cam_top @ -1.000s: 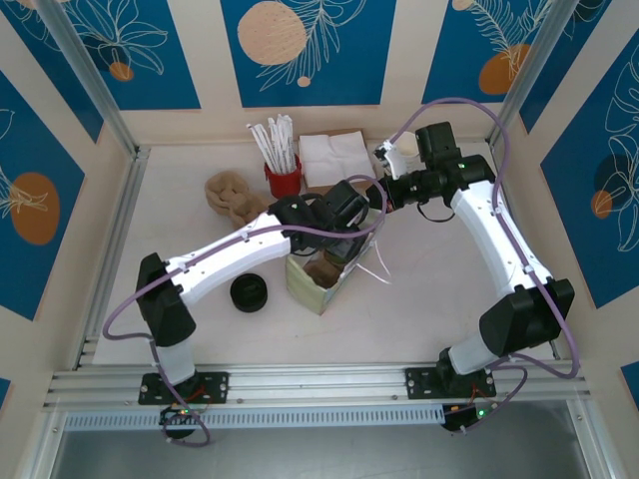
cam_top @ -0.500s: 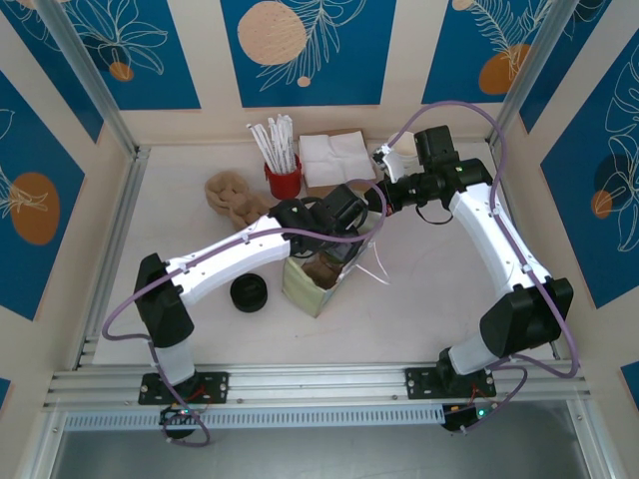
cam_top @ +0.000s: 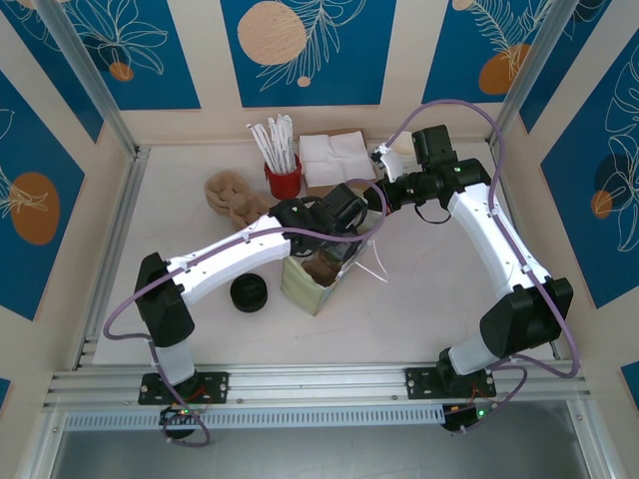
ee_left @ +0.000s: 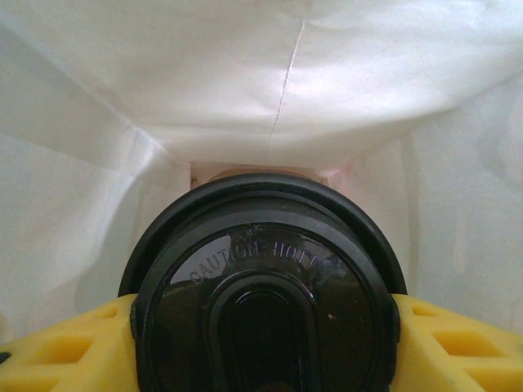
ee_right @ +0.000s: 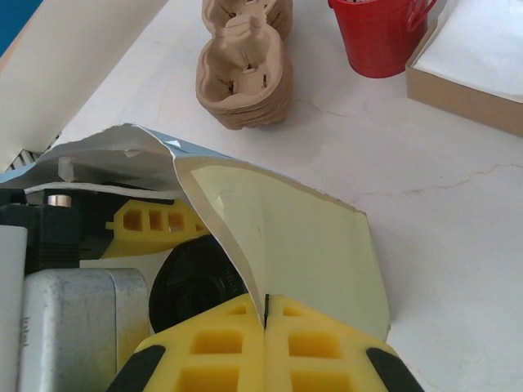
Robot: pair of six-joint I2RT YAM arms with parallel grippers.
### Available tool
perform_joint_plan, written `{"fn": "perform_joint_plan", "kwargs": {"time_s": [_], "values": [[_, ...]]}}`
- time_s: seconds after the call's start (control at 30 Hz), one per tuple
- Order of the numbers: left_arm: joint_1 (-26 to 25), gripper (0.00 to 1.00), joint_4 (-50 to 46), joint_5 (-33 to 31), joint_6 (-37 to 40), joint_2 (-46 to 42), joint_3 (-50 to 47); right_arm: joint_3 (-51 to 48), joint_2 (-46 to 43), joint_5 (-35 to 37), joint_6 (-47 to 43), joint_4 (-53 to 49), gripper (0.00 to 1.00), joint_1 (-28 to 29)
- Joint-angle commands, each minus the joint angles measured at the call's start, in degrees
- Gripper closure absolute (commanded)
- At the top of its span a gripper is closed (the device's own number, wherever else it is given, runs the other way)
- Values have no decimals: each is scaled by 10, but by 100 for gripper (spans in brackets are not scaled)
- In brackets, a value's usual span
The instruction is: Pack the takeout coffee
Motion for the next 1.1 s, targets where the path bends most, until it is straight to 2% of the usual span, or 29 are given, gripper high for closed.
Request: {"fn": "perform_joint_plan", "kwargs": {"time_s": [0.0,0.33,0.5,0.77,1.07], "values": [[-2,39,41,19,18,36,-1,33,-29,-107,12,1,100,39],[12,38,62,34,5,33,-7,48,1,-85,85,13,100,33],[26,38,70,43,1,16,-20,62,23,-75,111,18,100,3],[45,38,100,57,-11,-17,-72,123,78,-65,92,-32,100,-21],[72,38,119,62,-28,-22,-73,113,83,-66,89,-34,100,-30]]}}
